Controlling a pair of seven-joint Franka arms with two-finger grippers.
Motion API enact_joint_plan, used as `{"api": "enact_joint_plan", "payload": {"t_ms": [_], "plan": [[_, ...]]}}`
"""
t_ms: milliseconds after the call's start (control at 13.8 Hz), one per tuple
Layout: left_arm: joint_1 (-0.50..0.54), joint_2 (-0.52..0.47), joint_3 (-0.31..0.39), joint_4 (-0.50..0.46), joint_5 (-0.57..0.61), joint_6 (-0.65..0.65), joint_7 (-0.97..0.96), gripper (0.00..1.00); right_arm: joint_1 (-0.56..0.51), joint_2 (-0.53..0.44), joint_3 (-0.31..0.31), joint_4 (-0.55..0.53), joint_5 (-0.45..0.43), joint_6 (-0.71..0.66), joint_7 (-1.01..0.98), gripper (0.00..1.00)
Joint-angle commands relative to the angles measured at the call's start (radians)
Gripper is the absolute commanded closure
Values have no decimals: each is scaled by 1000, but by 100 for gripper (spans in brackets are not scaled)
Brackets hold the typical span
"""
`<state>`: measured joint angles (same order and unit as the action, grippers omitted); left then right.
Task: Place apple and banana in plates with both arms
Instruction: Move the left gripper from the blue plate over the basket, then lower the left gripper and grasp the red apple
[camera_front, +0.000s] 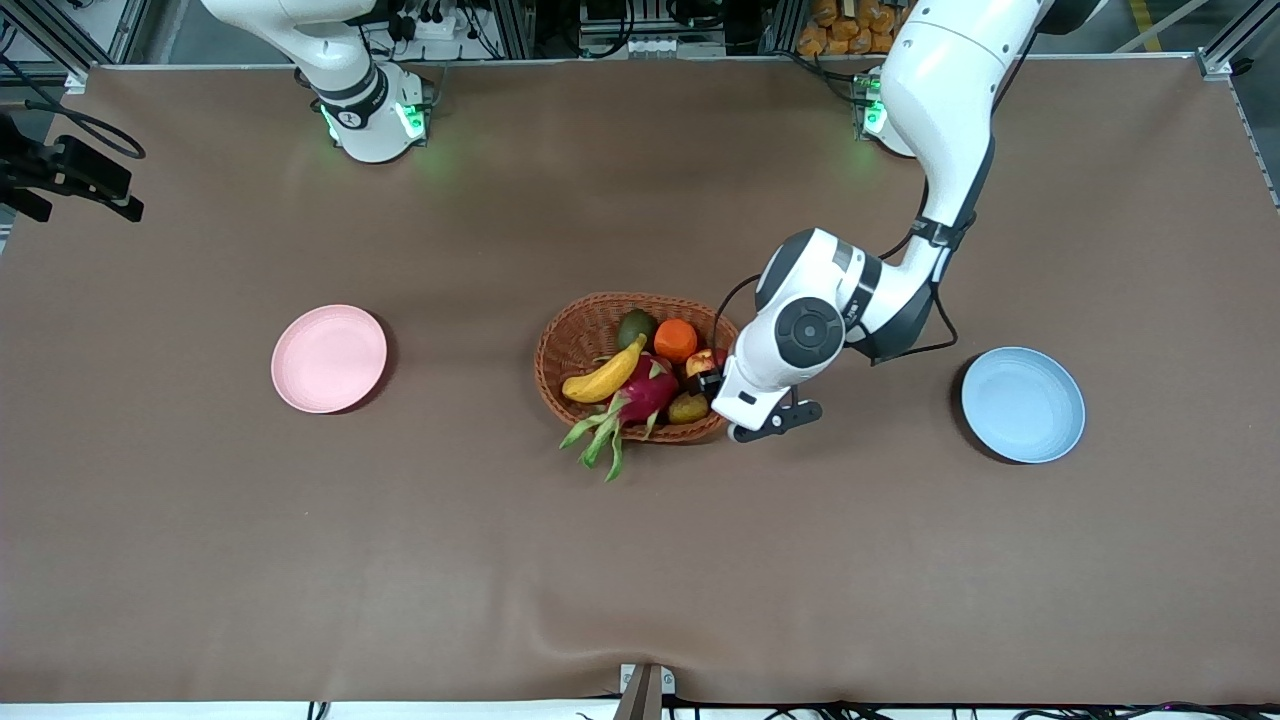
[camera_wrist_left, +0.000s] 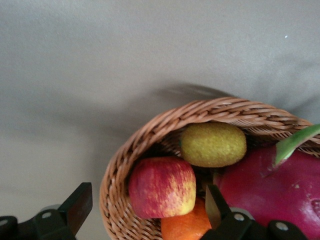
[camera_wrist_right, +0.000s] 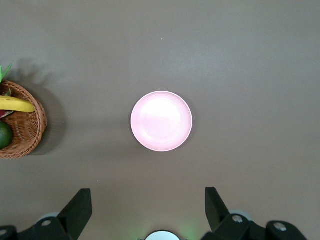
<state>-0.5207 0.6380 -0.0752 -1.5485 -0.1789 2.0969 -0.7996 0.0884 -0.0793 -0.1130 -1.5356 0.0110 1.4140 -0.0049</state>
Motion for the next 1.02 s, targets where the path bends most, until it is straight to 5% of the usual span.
{"api": "enact_joint_plan", "payload": {"t_ms": [0, 944], "plan": [[-18, 26, 9, 25, -7, 18, -47, 0, -2, -20, 3, -18, 12, 2, -7, 0], [-58, 66, 9, 22, -5, 51, -78, 0, 1, -19, 3, -21, 12, 0, -7, 0]]}}
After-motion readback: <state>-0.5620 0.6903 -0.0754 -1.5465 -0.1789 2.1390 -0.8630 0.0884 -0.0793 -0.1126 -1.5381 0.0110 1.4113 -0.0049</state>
